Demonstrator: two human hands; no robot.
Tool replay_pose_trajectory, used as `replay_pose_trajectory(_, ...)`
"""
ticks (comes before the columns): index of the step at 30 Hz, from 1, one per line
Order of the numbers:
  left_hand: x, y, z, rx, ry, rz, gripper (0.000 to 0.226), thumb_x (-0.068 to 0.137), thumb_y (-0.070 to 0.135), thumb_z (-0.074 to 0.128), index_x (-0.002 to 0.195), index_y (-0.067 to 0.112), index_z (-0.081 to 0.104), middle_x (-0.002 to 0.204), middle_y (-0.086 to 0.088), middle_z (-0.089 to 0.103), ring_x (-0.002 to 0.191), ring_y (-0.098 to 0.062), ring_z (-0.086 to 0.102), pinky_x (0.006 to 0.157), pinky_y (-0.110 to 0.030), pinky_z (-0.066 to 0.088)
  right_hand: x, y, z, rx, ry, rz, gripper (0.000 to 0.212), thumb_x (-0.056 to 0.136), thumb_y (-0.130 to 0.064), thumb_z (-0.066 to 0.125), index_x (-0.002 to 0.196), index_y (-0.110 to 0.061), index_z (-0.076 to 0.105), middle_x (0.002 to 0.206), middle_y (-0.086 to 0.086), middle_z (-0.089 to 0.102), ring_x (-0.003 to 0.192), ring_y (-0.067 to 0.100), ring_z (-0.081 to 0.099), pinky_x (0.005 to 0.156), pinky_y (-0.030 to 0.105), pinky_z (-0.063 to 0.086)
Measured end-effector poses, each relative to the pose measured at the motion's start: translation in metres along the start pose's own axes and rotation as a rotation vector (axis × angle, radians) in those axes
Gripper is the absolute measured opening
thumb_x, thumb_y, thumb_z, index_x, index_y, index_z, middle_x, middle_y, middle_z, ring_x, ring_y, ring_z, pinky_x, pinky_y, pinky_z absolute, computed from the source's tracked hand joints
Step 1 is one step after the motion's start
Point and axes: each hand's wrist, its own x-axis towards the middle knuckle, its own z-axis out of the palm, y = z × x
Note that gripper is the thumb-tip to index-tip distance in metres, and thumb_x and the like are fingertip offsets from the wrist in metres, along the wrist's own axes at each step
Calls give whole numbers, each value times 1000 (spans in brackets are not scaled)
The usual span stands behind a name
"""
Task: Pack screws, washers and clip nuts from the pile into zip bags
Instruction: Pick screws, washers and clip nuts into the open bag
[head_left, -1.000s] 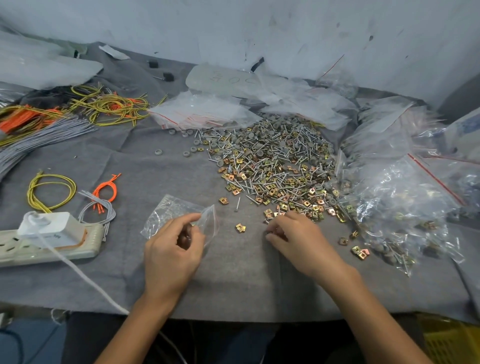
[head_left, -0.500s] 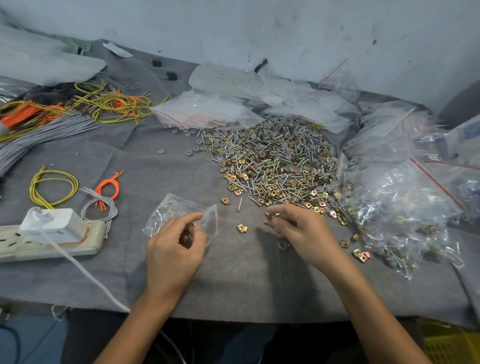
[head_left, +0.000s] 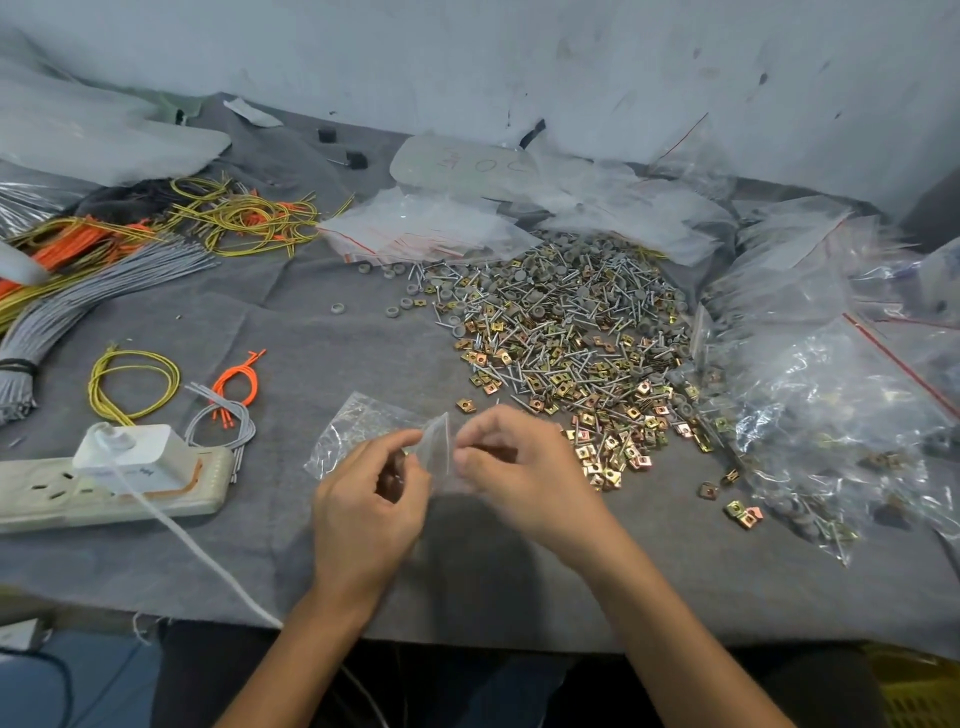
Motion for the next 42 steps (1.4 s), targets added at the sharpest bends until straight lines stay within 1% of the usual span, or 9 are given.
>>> replay_pose_trajectory(5,1,2,-2,-37,26,-89,27,86,32,55,103,24,75,90,13,72,79,-4,65,74,-24,51,-1,-14,31,-130,23,-44,16,93,-10,63,99,-23,69,100,-8,75,98,4,68,92,30,54)
replay_pose_trajectory(10,2,0,-1,-86,10,-166,32,83,39,54,105,28,74,92,11,72,80,-6,67,73,-23,53,-4,-22,39,-212,-44,-50,32,92,0,47,104,-24,64,106,-3,73,108,16,65,95,40,51)
replay_pose_trajectory(14,3,-1,0,-113,13,-187,26,84,27,60,107,34,71,94,10,73,77,-6,68,72,-19,54,-12,-22,33,-250,-78,-93,34,93,-1,46,109,-25,61,108,-1,71,106,18,63,93,40,50)
replay_pose_trajectory(19,0,-2,0,-103,84,-164,23,92,20,65,111,30,72,93,9,72,76,-8,68,72,-21,53,-18,-8,4,-640,-70,-227,45,92,1,44,123,-25,64,124,-6,61,112,18,40,96,33,41)
replay_pose_trajectory(23,-4,1,1,86,25,102,25,89,18,65,112,15,74,86,6,67,71,-6,60,72,-20,51,-21,-3,-3,-713,-135,-223,47,97,-5,44,133,-30,61,123,1,52,112,21,40,98,29,37)
replay_pose_trajectory(27,-25,1,1,236,-69,261,29,89,25,68,118,24,70,99,10,68,82,-14,65,75,-30,55,-23,6,-9,-860,-153,-194,42,98,-19,40,130,-37,60,123,-4,52,108,21,36,97,31,35)
replay_pose_trajectory(32,-52,1,-6,182,-38,376,6,87,18,70,93,21,71,91,10,67,78,-17,63,72,-34,50,-25,11,-13,-931,-221,-183,49,95,-18,38,135,-40,56,121,-6,48,105,20,31,95,32,33)
replay_pose_trajectory(37,-49,-4,-22,223,-50,228,11,88,27,67,96,21,73,96,12,68,83,-15,62,75,-36,50,-27,8,-10,-1019,-267,-188,52,93,-25,28,136,-40,54,120,-4,46,102,22,30,94,36,32)
replay_pose_trajectory(42,-25,2,-25,274,-241,108,33,83,43,68,112,26,68,101,14,63,88,-12,60,79,-32,49,-22,5,-7,-1041,-261,-200,51,96,-23,33,142,-43,45,127,-3,44,106,25,34,99,38,33)
